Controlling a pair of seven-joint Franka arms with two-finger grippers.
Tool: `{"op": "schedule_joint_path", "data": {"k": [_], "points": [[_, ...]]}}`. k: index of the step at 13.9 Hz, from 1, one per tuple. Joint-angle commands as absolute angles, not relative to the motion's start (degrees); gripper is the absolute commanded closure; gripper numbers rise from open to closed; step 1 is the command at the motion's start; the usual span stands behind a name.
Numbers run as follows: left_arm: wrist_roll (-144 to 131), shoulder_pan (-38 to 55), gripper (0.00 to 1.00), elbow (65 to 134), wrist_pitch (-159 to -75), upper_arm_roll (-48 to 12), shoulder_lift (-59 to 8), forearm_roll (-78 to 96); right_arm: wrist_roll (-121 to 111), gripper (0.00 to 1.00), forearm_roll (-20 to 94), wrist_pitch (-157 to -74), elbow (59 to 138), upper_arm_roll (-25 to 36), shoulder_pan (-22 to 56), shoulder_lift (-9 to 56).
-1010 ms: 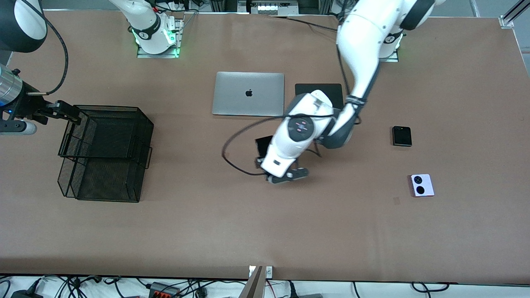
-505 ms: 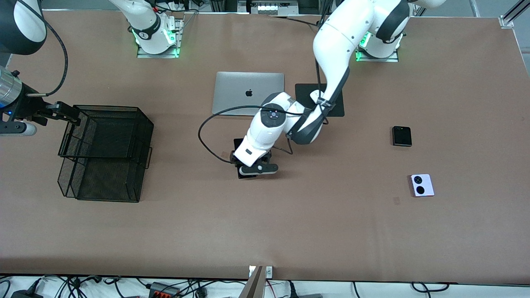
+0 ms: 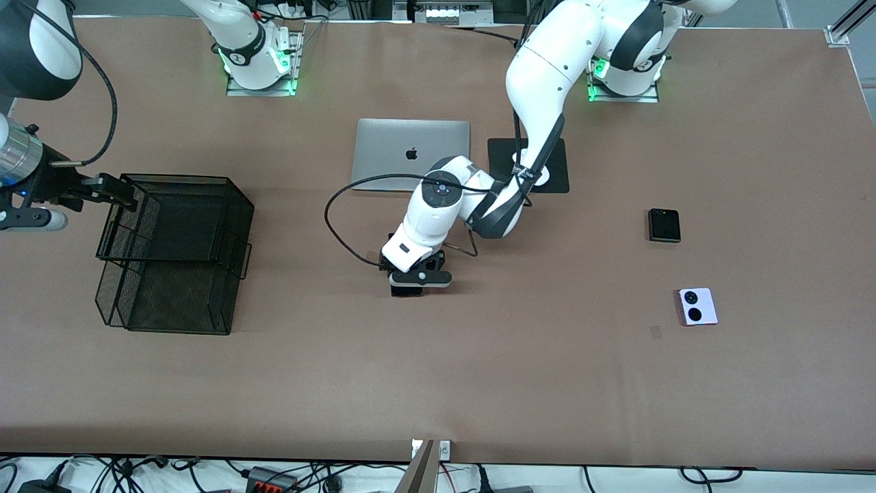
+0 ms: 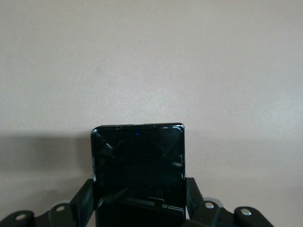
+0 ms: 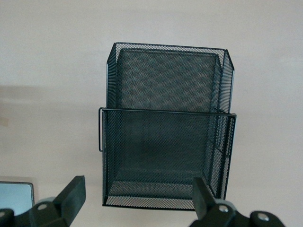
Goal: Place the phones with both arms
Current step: 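Carry the black phone beside the laptop and lower it with the left gripper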
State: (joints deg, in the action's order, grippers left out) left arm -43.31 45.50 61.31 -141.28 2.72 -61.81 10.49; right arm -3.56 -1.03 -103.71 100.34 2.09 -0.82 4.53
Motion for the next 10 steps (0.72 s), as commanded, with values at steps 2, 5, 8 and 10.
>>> {"op": "schedule_joint_path", "data": {"k": [2,5,8,10], "points": [[-41.7,46.3,0.29,56.5,-142.7,4.7,-65.4,11.4,-4.8,0.00,-0.4,-104.1,99.7,2.1,-1.1,5.2],[-41.6,46.3,0.15,56.2,-144.3,4.7,-65.9,11.4,-4.8,0.00,-0.4,-104.0,99.7,2.1,-1.1,5.2],[-41.6,46.3,0.04,56.2,-144.5,4.7,-65.9,11.4,-4.8,0.00,-0.4,-104.0,99.7,2.1,-1.1,5.2],[-40.5,46.2,0.01,56.1,-144.5,4.7,-65.8,11.4,-4.8,0.00,-0.4,-104.0,99.7,2.0,-1.1,5.2]]}}
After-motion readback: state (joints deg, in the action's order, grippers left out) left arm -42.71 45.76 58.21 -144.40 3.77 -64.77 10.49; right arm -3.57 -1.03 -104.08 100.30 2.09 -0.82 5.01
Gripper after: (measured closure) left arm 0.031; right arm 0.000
